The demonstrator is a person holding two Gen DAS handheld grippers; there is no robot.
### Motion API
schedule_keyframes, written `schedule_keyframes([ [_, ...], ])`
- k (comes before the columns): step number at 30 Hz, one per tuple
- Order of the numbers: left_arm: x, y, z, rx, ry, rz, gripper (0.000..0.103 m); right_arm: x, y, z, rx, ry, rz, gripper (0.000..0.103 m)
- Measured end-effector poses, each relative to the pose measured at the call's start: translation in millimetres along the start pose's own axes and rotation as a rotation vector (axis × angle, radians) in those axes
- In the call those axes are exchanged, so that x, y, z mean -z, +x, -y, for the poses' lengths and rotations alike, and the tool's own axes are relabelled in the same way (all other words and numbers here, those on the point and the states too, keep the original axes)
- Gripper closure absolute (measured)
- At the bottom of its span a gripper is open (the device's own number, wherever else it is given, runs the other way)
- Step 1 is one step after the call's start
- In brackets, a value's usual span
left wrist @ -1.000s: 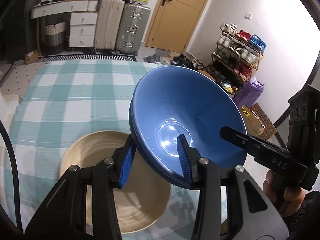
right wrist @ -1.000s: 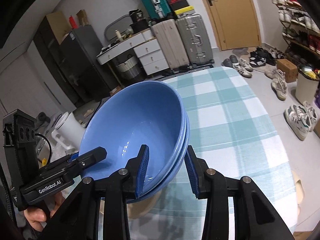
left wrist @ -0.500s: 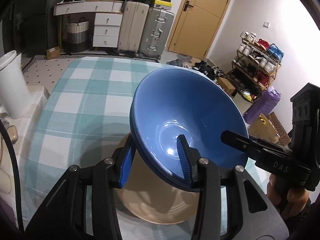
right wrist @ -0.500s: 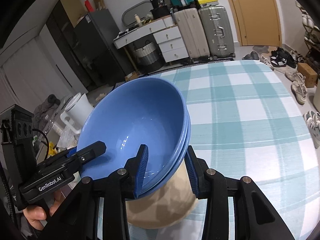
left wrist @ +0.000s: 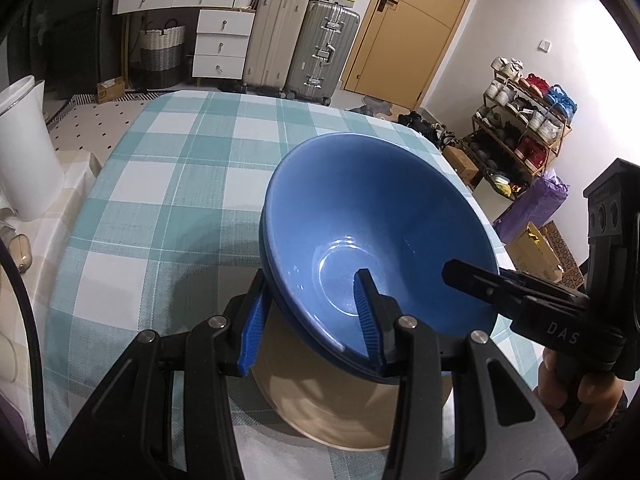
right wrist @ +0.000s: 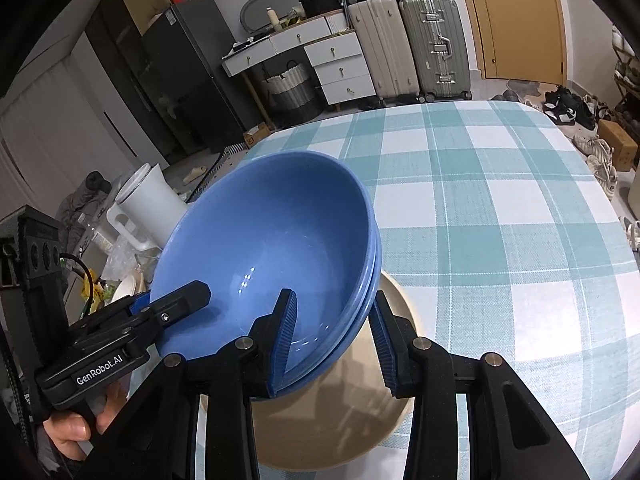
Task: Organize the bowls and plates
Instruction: 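Lower the held bowl stack with both tools onto the cream plate stack, then withdraw both tools back from the bowl and plate stack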
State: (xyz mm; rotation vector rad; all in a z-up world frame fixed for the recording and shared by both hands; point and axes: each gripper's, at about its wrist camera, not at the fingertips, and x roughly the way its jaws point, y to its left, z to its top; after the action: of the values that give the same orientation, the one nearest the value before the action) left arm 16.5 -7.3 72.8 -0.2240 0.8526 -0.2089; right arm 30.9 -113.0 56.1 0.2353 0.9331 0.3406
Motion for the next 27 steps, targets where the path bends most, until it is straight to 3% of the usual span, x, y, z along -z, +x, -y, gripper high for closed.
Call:
schedule_keyframes([
  [5,-3.4,8.9,0.7,0.003,0.001,-0.005,0.065,1.0,-0.9,4.4,-0.004,0.002,-0.003,0.065],
  [9,-4.2,9.5,2.0,-0.023,-0.003,0.008,0.056,0.5,-4.6,3.4,-0.008,-0.013,0.006,0.059],
  [10,-4.6,8.7,1.2,-0.032,0.000,0.012,0.053,0.4,-5.2,1.9,-0.002,-0.023,0.008,0.055],
  [13,-4.4,3.1,-1.3,-0.042,0.004,0.043,0.031,2.3,-8.8,1.3,0.008,-0.052,0.020,0.047],
  [14,-5.0,1.7,-3.0,-0.043,0.006,0.050,0.026,3.2,-9.9,1.9,0.006,-0.060,0.022,0.039],
  [16,-3.9,-3.1,-6.0,-0.038,0.015,0.072,0.024,6.0,-13.7,4.4,0.003,-0.071,0.033,0.028],
  [22,5.3,-23.4,-12.8,-0.041,0.050,0.135,0.014,16.2,-30.8,13.1,-0.020,-0.112,0.093,0.012],
  [24,9.9,-31.9,-14.5,-0.043,0.067,0.170,0.001,21.1,-38.9,15.4,-0.024,-0.143,0.129,0.008],
  [27,19.3,-49.9,-16.7,-0.046,0.086,0.240,0.001,28.4,-49.5,17.6,-0.042,-0.184,0.187,0.001],
])
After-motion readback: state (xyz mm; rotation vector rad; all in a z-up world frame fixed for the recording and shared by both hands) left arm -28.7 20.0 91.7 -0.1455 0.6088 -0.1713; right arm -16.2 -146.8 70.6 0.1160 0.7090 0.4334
